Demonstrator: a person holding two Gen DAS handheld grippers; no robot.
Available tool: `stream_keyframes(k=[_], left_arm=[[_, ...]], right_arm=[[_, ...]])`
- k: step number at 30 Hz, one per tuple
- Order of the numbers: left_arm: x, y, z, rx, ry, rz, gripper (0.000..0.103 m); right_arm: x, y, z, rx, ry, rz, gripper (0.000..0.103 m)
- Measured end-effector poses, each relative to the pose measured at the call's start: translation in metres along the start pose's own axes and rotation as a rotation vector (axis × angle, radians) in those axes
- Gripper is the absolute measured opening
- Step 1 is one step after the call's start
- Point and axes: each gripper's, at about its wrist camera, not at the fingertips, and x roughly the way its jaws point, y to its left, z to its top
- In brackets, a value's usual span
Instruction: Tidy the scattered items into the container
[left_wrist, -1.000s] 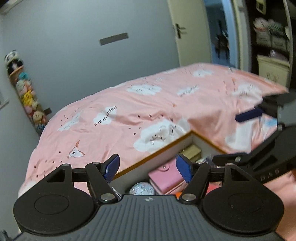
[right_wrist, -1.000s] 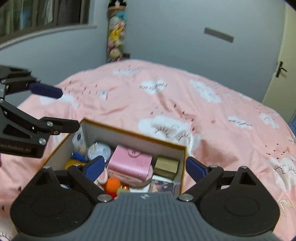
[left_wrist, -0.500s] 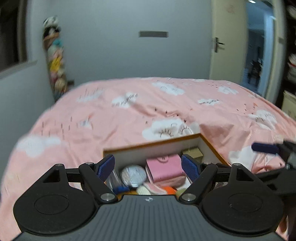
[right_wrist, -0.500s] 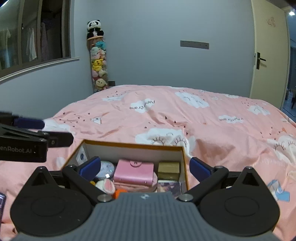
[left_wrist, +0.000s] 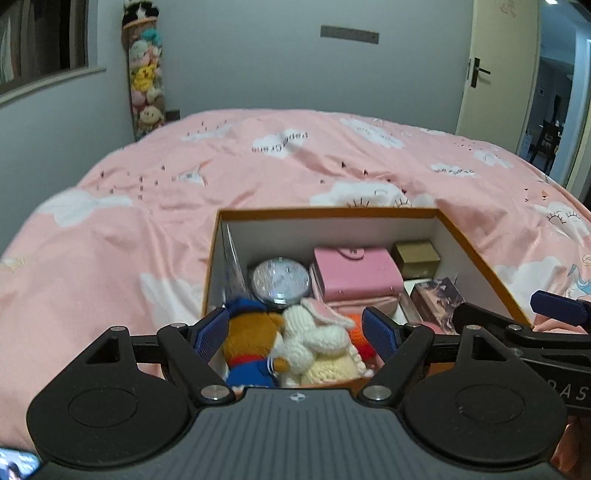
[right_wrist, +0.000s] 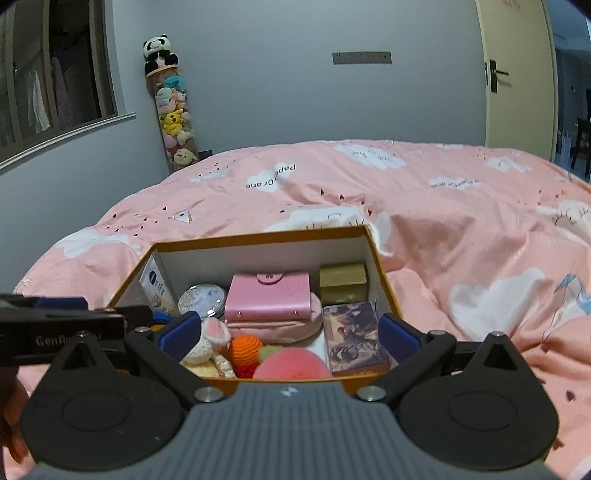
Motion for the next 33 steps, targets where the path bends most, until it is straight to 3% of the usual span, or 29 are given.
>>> stream_keyframes(k=[9, 16, 33], left_arm=[[0.016, -0.003, -0.015, -0.001, -0.01, 0.018, 0.093], [0.033, -0.004, -0.026, 0.009, 0.012, 0.019, 0.093], [0.045, -0.008, -0.034, 0.037, -0.028, 0.043, 0.094]], right_arm=[[0.015, -0.001, -0.016, -0.077, -0.009, -0.025, 0.102], [0.029, -0.006, -0.028, -0.091, 0.012, -0.019, 0.102], [0.041, -0.008, -0.034, -0.101, 0.0, -0.03, 0.103]])
